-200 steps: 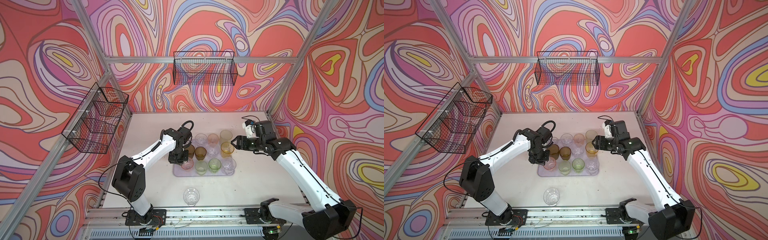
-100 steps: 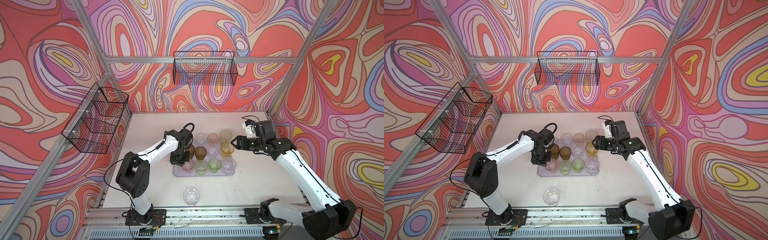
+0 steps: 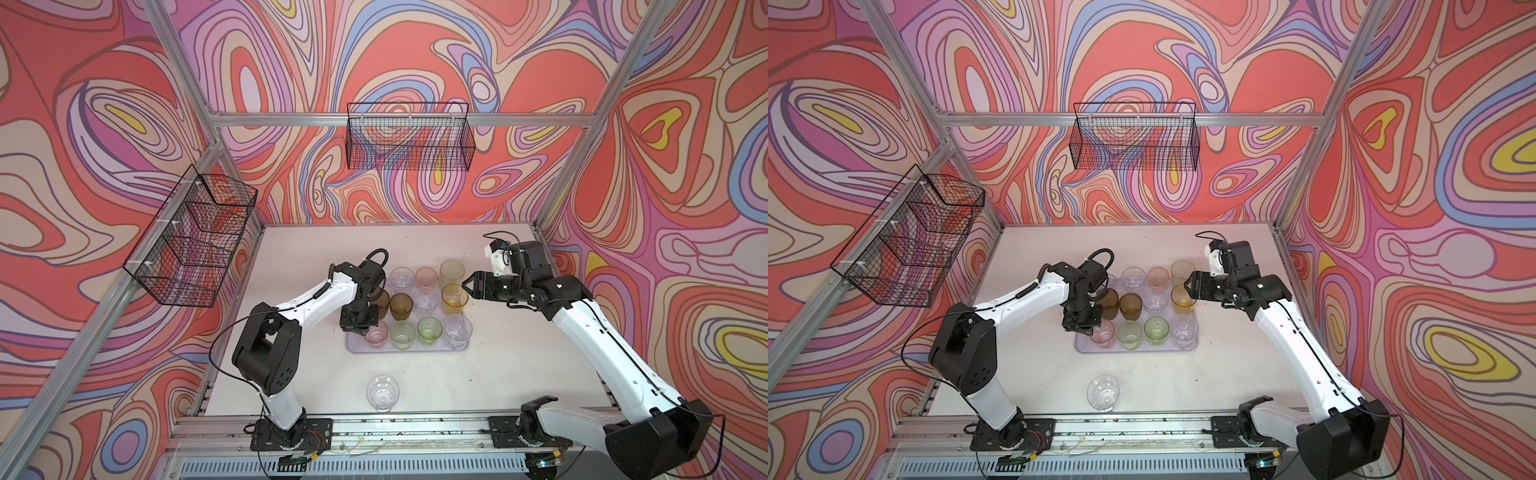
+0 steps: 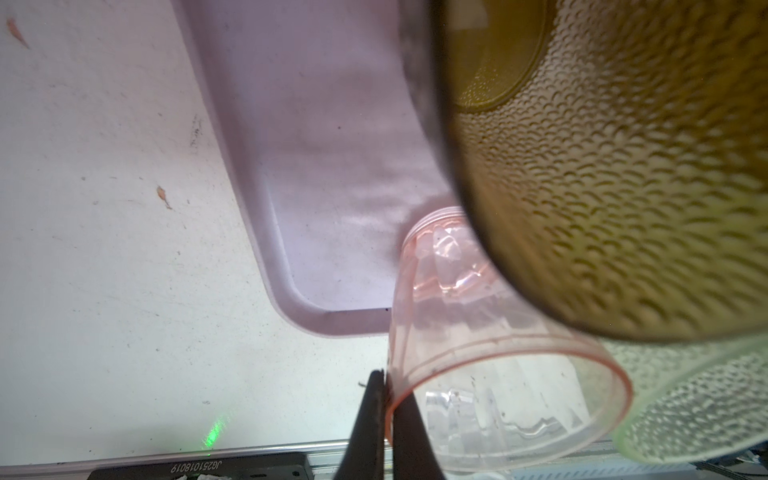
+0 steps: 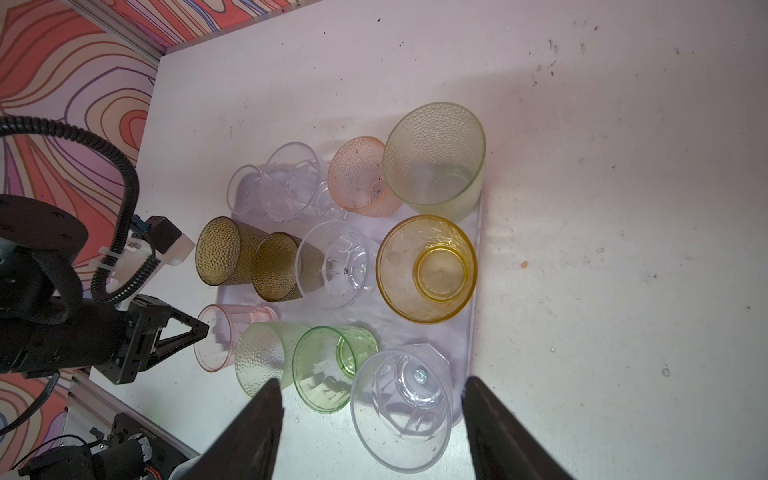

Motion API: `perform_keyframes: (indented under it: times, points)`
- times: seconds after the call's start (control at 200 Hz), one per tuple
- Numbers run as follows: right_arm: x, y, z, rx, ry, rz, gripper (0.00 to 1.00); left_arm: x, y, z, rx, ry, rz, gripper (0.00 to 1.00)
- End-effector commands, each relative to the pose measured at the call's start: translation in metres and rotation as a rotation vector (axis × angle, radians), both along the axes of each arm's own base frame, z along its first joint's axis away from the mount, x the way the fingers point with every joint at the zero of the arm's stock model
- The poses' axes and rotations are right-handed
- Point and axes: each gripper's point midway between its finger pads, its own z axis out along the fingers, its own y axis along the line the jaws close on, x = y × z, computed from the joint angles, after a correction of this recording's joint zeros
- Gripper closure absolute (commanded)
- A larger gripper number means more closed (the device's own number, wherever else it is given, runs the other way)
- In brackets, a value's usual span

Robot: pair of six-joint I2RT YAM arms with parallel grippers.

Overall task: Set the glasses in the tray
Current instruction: 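Lower the pink cup upside down onto the tray's near corner and release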

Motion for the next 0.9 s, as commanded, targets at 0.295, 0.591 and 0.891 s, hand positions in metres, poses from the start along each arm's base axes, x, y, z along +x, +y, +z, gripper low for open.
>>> perform_keyframes:
  times: [0.295,0.591,0.891]
  points:
    - [-0.003,-0.002,0.002,-0.006,-0.011,0.005,0.3,-0.005,-0.005,-0.004,-0.007,0.027,0.01,0.9]
    - [-0.003,-0.002,0.003,-0.007,-0.012,0.005,0.3,-0.005,-0.009,-0.002,-0.017,0.03,0.004,0.89]
    - [-0.003,-0.002,0.002,-0.005,-0.011,0.006,0.3,-0.006,-0.007,0.0,-0.003,0.027,0.004,0.81]
